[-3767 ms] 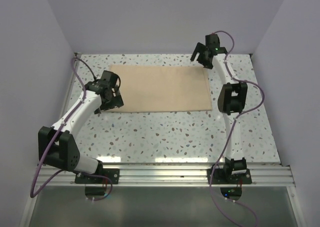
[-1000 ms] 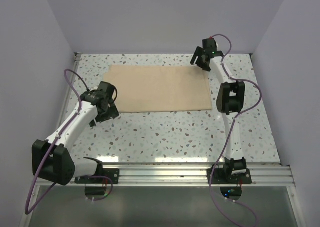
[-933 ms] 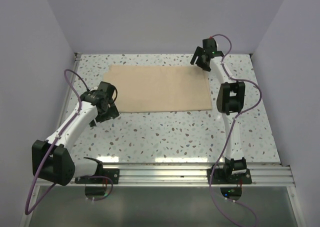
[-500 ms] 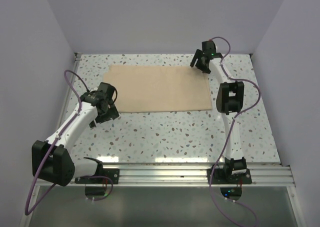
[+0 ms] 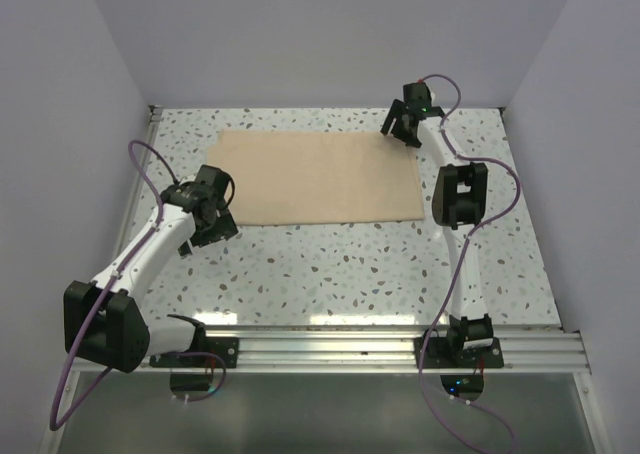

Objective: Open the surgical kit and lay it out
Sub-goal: Open the surgical kit at the center of the board.

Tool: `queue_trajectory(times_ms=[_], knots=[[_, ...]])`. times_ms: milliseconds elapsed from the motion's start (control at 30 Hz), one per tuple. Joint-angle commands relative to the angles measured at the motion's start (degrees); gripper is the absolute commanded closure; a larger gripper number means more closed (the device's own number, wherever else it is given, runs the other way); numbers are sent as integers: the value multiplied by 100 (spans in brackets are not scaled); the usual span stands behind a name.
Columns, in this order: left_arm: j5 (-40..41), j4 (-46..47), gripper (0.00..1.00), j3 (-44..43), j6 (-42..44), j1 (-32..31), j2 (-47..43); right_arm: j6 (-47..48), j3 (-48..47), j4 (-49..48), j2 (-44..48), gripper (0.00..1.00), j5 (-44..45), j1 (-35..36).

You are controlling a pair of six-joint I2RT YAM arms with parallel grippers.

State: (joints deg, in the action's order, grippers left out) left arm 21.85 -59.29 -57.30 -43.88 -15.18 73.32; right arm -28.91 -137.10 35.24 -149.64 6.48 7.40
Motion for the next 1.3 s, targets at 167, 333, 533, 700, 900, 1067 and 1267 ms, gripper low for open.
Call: queue_trajectory(times_ms=[167,333,533,700,900,1067,1267], knots=[[188,5,9,-45,2,-3,-37,113,-81,18,-12,22,205,-90],[188,31,8,-62,2,-3,-11,17,69,-123,5,25,-5,-81],[180,49,8,-62,20,-3,25,17,-36,-185,-65,32,-164,7],[206,31,8,-62,20,-3,25,-27,-54,-185,-109,48,-270,60],[215,5,8,-53,37,-3,-28,-1,-36,-123,-100,74,-279,104],[250,-56,8,-115,81,-3,-81,95,34,-44,49,100,-217,104],[311,-232,7,-737,326,-3,-90,192,367,18,619,100,-279,104]])
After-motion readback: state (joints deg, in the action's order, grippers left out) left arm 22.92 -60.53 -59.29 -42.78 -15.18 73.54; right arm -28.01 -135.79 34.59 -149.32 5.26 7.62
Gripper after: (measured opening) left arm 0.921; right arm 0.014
